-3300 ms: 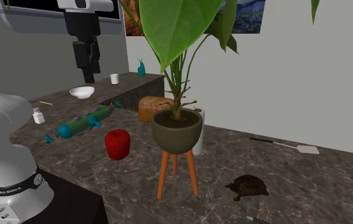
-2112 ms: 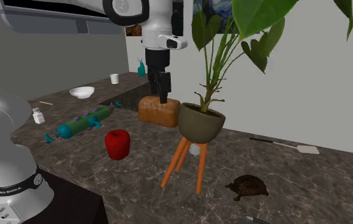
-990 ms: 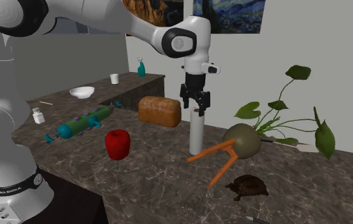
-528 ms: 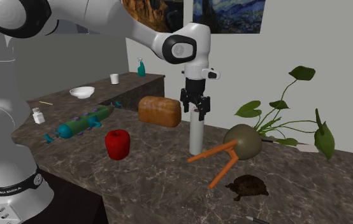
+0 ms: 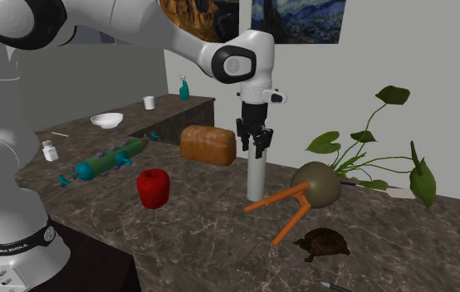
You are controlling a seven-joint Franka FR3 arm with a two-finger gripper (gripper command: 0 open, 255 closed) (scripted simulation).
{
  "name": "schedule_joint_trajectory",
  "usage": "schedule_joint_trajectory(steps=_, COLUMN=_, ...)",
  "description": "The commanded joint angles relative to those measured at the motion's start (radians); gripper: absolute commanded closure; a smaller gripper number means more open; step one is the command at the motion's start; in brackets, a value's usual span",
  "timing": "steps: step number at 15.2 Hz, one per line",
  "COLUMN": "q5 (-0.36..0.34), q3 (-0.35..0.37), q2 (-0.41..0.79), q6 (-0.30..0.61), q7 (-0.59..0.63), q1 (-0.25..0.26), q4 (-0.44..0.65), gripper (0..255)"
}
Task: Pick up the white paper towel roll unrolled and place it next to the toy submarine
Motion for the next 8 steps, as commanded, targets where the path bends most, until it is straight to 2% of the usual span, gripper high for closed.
schedule_joint_trajectory(steps=1, q5=0.000, q3=0.000, q2=0.000, q6=0.000, q7=0.000, q1=0.000, q4=0.000, gripper=255)
schedule_joint_trajectory(steps=8, q5=0.001, q3=0.000, q2=-0.008, q6=-0.024, q7=0.000, q1=0.000, q4=0.016, gripper=255)
